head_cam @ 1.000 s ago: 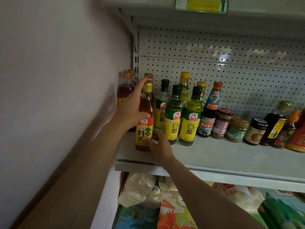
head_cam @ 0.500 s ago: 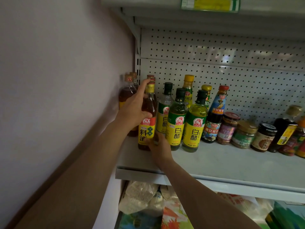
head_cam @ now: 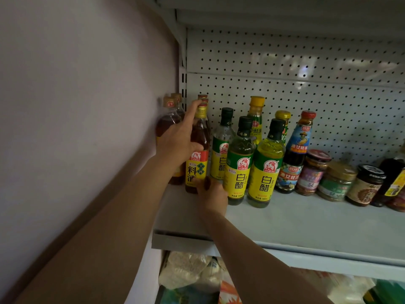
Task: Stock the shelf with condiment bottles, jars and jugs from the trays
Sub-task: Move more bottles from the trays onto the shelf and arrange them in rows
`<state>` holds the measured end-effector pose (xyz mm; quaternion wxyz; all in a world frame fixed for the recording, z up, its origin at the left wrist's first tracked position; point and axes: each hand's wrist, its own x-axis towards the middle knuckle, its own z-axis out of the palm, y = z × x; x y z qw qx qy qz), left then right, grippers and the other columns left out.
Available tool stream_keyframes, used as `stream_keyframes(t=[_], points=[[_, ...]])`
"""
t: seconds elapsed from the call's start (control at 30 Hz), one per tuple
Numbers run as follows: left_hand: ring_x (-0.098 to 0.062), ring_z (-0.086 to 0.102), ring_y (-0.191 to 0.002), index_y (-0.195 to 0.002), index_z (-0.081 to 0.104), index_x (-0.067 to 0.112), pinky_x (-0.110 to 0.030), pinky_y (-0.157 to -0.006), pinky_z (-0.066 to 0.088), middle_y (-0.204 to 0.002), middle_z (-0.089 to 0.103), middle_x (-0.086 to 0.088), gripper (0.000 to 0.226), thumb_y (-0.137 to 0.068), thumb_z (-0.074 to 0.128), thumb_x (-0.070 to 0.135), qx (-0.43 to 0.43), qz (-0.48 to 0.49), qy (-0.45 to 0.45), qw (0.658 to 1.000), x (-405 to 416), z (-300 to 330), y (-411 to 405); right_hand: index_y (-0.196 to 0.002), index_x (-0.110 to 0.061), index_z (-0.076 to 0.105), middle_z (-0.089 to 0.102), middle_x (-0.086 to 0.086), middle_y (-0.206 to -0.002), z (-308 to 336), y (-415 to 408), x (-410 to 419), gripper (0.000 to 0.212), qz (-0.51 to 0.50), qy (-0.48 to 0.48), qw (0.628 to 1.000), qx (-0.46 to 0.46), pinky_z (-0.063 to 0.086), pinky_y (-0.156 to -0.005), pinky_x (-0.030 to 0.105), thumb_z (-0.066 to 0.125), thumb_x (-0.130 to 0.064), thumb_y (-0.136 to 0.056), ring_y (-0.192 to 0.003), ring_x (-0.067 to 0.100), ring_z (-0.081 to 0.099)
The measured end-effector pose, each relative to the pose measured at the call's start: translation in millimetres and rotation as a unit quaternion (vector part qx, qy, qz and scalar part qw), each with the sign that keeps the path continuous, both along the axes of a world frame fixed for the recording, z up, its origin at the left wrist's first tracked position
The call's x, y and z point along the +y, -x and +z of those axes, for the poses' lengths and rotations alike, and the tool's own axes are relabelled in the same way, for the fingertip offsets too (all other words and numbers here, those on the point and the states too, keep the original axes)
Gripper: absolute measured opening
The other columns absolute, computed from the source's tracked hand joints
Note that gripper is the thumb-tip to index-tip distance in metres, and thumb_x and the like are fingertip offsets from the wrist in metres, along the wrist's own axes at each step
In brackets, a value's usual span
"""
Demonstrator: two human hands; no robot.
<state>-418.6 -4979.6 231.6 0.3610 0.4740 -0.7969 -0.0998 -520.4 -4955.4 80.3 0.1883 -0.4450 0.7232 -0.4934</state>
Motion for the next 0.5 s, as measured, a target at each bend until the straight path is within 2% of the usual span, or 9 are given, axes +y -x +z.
stream_keyframes(t=[0.2, 0.3, 0.5], points=[[-0.028, 0.065, -0.113, -0.149, -0.007, 0.054, -0.05, -0.085, 0.054, -0.136, 0.06, -0.004, 0.12, -0.077, 0.081, 0.014, -0.001, 0.0, -0.002, 1.0, -13.6, -1.0, 3.9, -0.115, -0.016, 0.063, 0.071, 0.009, -0.111, -0.8, -2.9, -11.6, 0.045, -0.033, -0.03, 0.999, 0.019, 0.048, -0.076, 0.033, 0.057, -0.055, -0.095, -0.102, 0.03, 0.067], [-0.028, 0.065, -0.112, -0.15, -0.007, 0.053, -0.05, -0.084, 0.054, -0.135, 0.061, -0.004, 0.12, -0.078, 0.081, 0.014, -0.001, 0.0, 0.001, 1.0, -19.2, -1.6, 4.4, -0.114, -0.018, 0.062, 0.071, 0.008, -0.11, -1.0, -4.8, -15.3, 0.044, -0.05, -0.033, 0.998, 0.024, 0.052, -0.08, 0.035, 0.056, -0.057, -0.094, -0.102, 0.029, 0.067], [-0.029, 0.065, -0.112, -0.15, -0.008, 0.052, -0.048, -0.087, 0.054, -0.134, 0.062, -0.007, 0.12, -0.079, 0.079, 0.012, 0.001, -0.008, 0.01, 1.0, -25.2, -2.9, 3.8, -0.114, -0.02, 0.061, 0.071, 0.005, -0.109, 0.7, -6.9, -19.0, 0.044, -0.07, -0.044, 0.996, 0.037, 0.052, -0.078, 0.035, 0.055, -0.059, -0.094, -0.1, 0.028, 0.067]])
